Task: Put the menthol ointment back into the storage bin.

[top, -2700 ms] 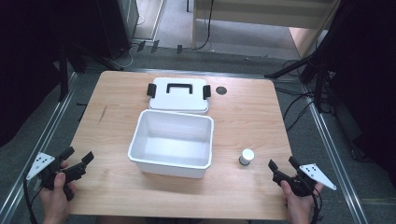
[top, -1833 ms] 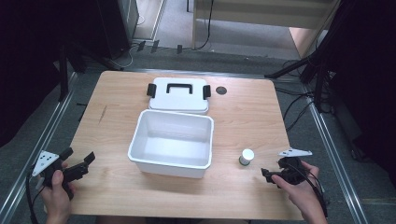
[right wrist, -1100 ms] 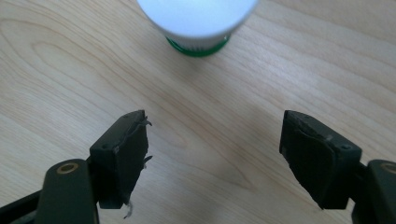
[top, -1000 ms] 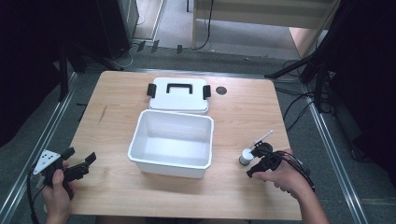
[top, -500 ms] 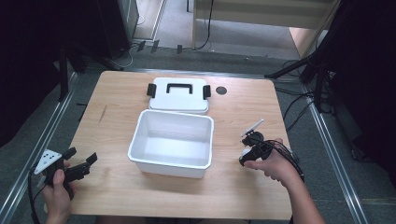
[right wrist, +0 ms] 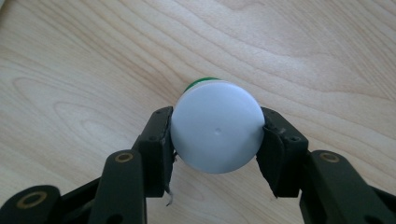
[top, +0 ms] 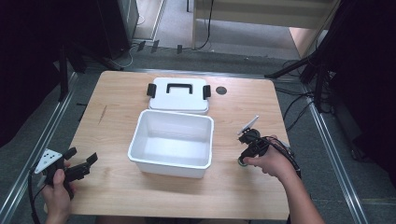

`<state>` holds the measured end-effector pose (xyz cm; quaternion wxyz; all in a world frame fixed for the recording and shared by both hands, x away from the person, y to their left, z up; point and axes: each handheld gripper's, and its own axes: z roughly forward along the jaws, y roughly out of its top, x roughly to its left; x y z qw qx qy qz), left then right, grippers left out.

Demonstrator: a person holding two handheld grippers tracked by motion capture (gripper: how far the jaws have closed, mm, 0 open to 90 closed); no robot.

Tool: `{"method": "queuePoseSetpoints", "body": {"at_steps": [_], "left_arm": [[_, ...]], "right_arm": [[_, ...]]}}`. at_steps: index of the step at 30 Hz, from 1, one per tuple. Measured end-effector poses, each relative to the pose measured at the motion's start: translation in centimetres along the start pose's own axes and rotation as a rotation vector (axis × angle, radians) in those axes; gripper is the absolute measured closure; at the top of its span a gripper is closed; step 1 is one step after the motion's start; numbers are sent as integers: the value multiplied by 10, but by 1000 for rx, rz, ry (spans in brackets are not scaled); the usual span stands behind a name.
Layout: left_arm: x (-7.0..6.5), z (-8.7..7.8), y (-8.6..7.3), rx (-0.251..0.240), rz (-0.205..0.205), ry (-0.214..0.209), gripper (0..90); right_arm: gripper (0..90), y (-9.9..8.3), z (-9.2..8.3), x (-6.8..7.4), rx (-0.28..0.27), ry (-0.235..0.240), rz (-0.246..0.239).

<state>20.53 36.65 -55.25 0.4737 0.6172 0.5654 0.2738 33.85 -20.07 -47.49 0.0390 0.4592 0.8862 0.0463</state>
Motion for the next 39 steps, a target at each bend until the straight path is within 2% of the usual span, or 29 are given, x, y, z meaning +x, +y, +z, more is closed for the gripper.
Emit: {"method": "queuePoseSetpoints", "body": {"at_steps": [1, 3, 6, 14, 16, 27, 35, 39], "left_arm": [[0, 0, 0, 2, 4, -2, 101], [0, 0, 0, 2, 4, -6, 101], [0, 1, 0, 3, 9, -4, 101], [-1, 1, 0, -2, 3, -2, 101], [0, 1, 0, -1, 3, -2, 101], [-1, 1, 0, -1, 2, -4, 101], [-1, 2, 1, 0, 9, -3, 101], [-1, 2, 1, -2, 5, -3, 101]], "right_arm": [[515, 1, -1, 1, 6, 22, -5], [515, 1, -3, 1, 4, 29, -13], [515, 3, -6, 1, -5, 32, -26], [515, 11, -29, 6, -4, 36, -44], [515, 15, -38, 9, -7, 32, -62], [516, 34, -69, 24, -2, 50, -81], [515, 51, -91, 35, 11, 44, -116], [516, 59, -102, 40, -2, 42, -124]]}}
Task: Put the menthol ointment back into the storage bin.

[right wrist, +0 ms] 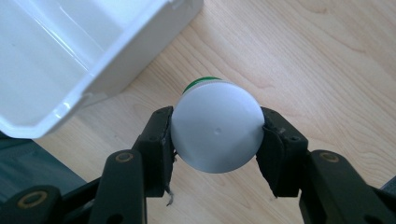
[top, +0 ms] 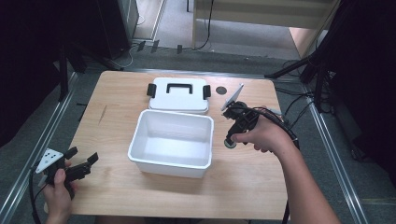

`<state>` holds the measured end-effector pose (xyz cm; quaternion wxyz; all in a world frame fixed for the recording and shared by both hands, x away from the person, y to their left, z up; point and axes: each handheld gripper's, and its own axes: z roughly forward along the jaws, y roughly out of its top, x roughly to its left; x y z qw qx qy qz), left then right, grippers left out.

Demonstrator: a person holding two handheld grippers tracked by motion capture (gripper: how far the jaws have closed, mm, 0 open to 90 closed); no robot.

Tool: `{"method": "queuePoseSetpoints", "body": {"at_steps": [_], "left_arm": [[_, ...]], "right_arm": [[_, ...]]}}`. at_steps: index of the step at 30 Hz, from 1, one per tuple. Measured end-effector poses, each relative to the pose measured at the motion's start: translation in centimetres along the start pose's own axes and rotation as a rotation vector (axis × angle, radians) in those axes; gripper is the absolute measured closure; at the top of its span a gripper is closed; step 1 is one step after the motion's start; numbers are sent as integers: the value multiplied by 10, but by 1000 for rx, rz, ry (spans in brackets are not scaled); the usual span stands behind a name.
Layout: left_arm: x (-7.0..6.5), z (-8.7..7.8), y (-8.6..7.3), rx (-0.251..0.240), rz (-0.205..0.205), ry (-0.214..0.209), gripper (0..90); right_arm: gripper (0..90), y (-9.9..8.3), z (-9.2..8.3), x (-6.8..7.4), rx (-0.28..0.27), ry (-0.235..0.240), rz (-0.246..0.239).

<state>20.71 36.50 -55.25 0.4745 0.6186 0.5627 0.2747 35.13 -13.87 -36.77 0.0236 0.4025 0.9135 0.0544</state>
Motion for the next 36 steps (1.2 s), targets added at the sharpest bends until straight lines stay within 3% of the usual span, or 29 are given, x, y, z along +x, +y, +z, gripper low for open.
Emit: {"method": "queuePoseSetpoints", "body": {"at_steps": [18, 36], "left_arm": [[-1, 1, 1, 8, 2, -2, 101], [-1, 2, 1, 7, 2, -6, 101]], "right_arm": [[516, 25, -26, 16, -10, -5, -44], [516, 50, -36, 48, -22, -3, -119]]}}
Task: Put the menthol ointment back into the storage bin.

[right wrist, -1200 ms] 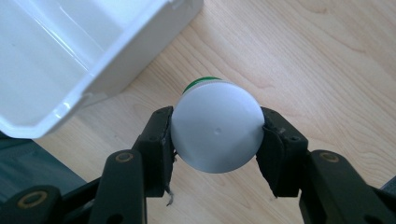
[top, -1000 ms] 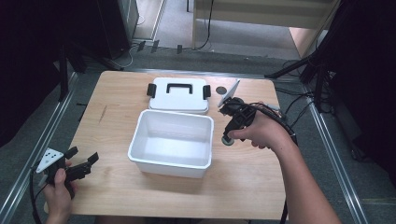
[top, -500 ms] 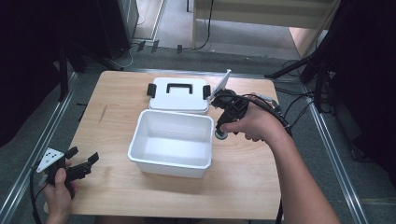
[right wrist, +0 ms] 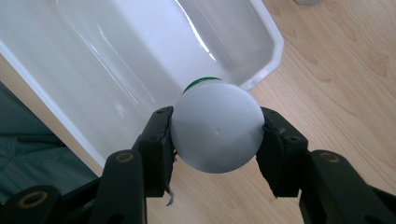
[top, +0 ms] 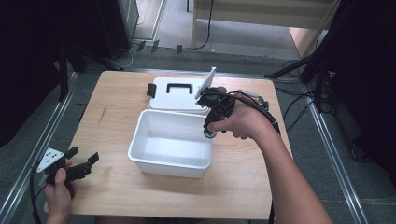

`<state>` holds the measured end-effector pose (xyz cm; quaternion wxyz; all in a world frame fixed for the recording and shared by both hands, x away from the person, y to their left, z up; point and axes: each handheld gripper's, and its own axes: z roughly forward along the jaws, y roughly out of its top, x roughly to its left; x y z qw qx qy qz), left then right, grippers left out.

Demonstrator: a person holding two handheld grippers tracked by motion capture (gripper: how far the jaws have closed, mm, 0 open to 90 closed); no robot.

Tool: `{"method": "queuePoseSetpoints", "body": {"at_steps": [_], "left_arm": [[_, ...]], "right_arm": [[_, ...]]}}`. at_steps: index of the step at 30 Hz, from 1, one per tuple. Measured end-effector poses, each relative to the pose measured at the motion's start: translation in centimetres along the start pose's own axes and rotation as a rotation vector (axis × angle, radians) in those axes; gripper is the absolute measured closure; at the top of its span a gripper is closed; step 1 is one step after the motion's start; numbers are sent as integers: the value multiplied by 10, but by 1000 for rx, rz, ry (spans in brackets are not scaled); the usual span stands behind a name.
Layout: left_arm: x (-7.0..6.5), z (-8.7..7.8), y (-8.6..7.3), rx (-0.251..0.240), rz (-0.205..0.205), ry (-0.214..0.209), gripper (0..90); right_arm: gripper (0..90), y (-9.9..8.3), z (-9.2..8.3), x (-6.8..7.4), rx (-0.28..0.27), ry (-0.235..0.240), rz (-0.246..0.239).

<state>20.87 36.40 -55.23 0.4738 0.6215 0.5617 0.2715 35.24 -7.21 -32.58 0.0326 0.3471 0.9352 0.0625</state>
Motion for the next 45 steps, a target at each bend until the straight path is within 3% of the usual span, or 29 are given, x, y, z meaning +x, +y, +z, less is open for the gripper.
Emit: {"method": "queuePoseSetpoints", "body": {"at_steps": [12, 21, 45], "left_arm": [[0, 0, 0, 2, 2, 1, 101], [0, 0, 0, 3, 1, 0, 101], [0, 1, 0, 3, 3, -3, 101]], "right_arm": [[516, 15, 10, 13, -7, 14, -60], [516, 20, 21, 19, 3, 29, -74], [515, 21, 76, 23, 46, 66, -125]]}}
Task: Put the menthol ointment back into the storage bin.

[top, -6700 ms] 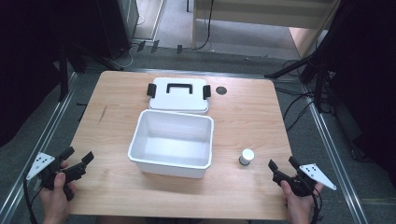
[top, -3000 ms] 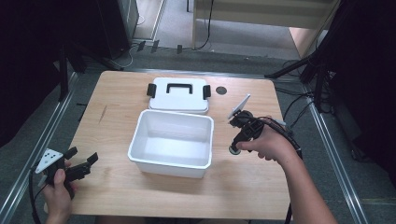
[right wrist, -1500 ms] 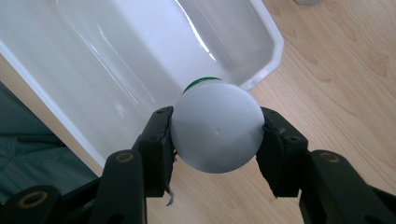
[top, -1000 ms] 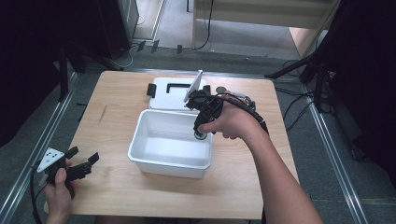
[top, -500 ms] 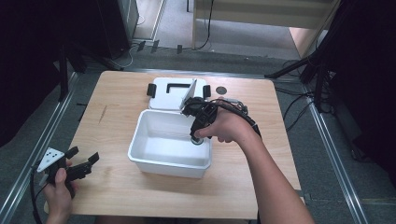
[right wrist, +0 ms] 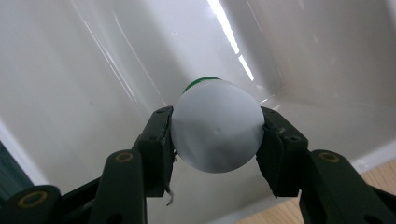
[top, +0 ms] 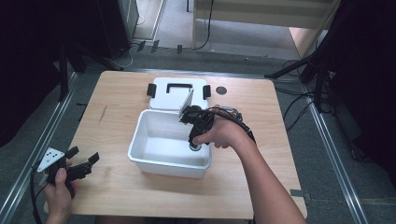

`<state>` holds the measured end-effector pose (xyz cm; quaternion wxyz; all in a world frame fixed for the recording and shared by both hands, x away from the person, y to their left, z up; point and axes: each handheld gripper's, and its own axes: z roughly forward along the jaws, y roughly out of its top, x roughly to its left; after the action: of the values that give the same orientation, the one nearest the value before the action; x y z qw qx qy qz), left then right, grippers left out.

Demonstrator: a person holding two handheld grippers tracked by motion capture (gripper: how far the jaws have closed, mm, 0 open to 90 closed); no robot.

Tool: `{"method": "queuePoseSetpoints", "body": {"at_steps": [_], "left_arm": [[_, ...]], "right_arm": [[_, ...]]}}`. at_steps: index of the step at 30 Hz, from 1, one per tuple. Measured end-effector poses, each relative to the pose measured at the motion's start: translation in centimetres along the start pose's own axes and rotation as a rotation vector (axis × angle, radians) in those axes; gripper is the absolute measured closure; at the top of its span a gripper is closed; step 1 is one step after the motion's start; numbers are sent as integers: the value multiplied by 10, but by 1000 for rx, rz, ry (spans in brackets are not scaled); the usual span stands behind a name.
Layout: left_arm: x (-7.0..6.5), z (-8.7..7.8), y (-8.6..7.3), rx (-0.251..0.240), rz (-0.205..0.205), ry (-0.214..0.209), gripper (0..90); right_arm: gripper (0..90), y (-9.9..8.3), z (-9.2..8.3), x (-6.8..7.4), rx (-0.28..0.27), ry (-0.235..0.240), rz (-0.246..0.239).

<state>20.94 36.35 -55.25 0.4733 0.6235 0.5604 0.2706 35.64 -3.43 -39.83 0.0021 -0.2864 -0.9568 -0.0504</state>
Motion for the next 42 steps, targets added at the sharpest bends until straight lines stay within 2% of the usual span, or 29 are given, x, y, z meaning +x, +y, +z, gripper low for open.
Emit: {"method": "queuePoseSetpoints", "body": {"at_steps": [15, 25, 32, 37, 42], "left_arm": [[1, 0, 0, 7, 2, -4, 101], [1, 0, 0, 8, 0, -4, 101], [0, 1, 0, 9, -1, -3, 101], [0, 1, 0, 9, -1, -4, 101], [1, 1, 0, 9, -1, -4, 101]], "right_arm": [[515, 7, 32, 8, 30, 23, -13], [516, 7, 44, 10, 56, 22, -27], [515, 8, 47, 14, 65, -1, -76], [515, 9, 51, 19, 90, -41, -133], [514, 9, 56, 22, 113, -55, -159]]}}
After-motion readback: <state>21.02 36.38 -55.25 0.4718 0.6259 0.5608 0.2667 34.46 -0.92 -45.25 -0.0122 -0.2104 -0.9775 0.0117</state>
